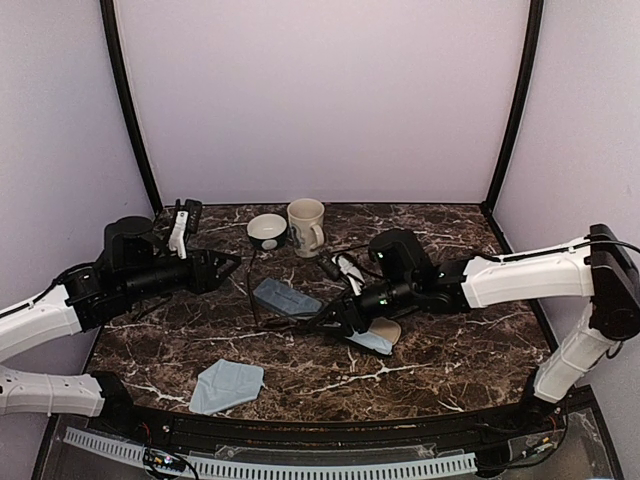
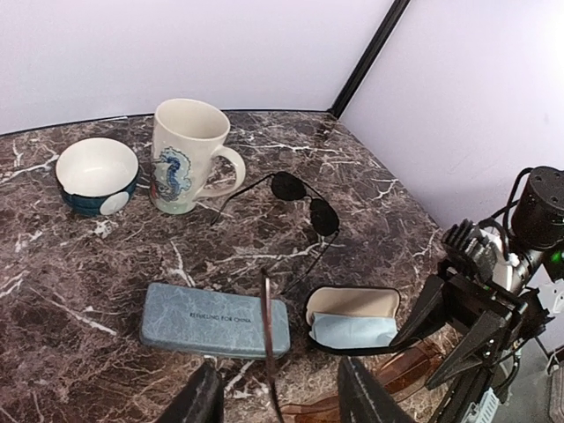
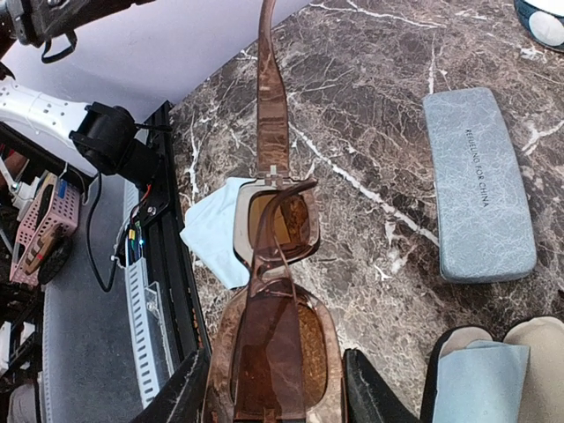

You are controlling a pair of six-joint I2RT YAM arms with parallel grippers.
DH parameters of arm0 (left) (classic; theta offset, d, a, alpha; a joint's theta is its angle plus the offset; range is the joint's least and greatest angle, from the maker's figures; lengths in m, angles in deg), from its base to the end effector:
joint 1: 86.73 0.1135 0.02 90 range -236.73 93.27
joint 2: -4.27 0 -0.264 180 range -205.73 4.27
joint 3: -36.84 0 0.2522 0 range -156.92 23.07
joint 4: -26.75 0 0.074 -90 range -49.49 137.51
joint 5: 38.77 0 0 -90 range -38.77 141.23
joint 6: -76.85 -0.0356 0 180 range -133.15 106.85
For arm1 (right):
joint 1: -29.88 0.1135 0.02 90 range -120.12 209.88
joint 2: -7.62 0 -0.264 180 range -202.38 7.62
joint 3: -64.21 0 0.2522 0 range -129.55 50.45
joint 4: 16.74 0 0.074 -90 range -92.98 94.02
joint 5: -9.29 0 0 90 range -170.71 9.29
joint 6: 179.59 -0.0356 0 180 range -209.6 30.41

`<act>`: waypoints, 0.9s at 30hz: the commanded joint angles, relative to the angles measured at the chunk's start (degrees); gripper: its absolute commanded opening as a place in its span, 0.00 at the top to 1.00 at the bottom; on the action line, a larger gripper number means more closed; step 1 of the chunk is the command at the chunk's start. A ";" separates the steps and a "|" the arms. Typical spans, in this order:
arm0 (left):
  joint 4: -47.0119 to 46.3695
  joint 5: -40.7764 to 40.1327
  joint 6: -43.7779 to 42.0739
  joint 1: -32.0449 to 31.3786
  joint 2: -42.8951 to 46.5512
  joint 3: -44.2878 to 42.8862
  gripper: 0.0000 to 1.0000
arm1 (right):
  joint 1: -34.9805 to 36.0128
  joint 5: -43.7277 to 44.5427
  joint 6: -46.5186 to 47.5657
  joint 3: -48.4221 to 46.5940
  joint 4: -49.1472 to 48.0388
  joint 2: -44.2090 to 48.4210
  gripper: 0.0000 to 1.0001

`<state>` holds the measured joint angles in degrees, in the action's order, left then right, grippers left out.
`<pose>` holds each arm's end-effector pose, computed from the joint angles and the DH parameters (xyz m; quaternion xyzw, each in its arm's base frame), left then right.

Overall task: Organize the sunglasses
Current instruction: Fold the right temple of the sunglasses on the sunglasses.

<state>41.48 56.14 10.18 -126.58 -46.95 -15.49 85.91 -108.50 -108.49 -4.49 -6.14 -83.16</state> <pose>0.1617 -0.1389 0.2984 0.1390 0.7733 -0.3523 0.5085 0.1796 0.2963 0.2257 -0.3804 0.7708 0.4505 0.2414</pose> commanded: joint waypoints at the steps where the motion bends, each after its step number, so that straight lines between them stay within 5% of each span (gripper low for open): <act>1: 3.49 -6.64 3.31 0.88 1.55 -0.28 0.58 | -0.48 0.56 2.23 0.96 -0.46 2.81 0.83; 6: 4.92 -9.31 4.13 1.62 -1.39 -1.64 0.65 | -0.49 0.20 1.99 1.30 -0.52 4.21 0.83; 27: 0.78 6.58 -1.44 -2.47 -16.86 -8.22 0.68 | -0.48 0.63 0.26 0.05 -1.45 2.83 0.84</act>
<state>43.06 59.31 11.32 -127.24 -62.36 -21.52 85.80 -108.04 -107.90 -3.63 -5.55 -79.91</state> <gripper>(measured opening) 0.326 0.450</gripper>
